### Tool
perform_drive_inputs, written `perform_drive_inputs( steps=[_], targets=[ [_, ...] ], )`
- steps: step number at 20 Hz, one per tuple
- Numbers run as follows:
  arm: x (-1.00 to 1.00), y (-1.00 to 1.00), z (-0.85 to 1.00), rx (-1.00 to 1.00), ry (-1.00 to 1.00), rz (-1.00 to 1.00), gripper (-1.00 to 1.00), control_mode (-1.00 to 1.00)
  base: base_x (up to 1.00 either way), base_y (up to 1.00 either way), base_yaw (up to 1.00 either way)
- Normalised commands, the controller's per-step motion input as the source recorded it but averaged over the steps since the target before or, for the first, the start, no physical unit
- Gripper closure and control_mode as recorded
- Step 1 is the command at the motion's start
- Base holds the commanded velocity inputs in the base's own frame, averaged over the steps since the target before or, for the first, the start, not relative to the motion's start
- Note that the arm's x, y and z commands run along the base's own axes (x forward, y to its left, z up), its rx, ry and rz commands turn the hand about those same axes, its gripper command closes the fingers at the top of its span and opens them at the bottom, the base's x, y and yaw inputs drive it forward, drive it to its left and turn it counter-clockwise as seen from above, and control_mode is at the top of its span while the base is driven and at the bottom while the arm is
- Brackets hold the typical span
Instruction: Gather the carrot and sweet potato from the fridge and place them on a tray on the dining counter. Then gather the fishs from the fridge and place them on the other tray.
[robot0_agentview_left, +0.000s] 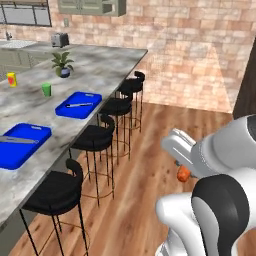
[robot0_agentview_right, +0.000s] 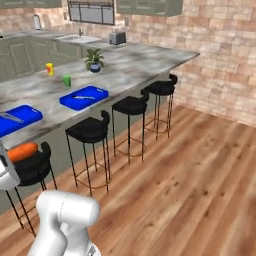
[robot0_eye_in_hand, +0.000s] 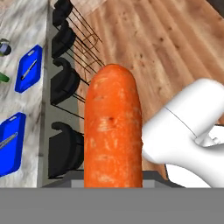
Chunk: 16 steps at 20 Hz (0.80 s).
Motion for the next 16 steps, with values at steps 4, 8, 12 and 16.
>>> perform_drive_inputs(
  steps=[4,8,12,16],
  targets=[
    [0.00,0.00,0.00,0.00,0.00,0.00,1.00,1.00,0.16,-0.45,0.34],
    [0.00,0.00,0.00,0.00,0.00,0.00,1.00,1.00,0.19,-0.45,0.34],
    [0.00,0.00,0.00,0.00,0.00,0.00,1.00,1.00,0.25,-0.52,0.33],
    [0.00,0.00,0.00,0.00,0.00,0.00,1.00,1.00,0.36,-0.50,0.32]
  ],
)
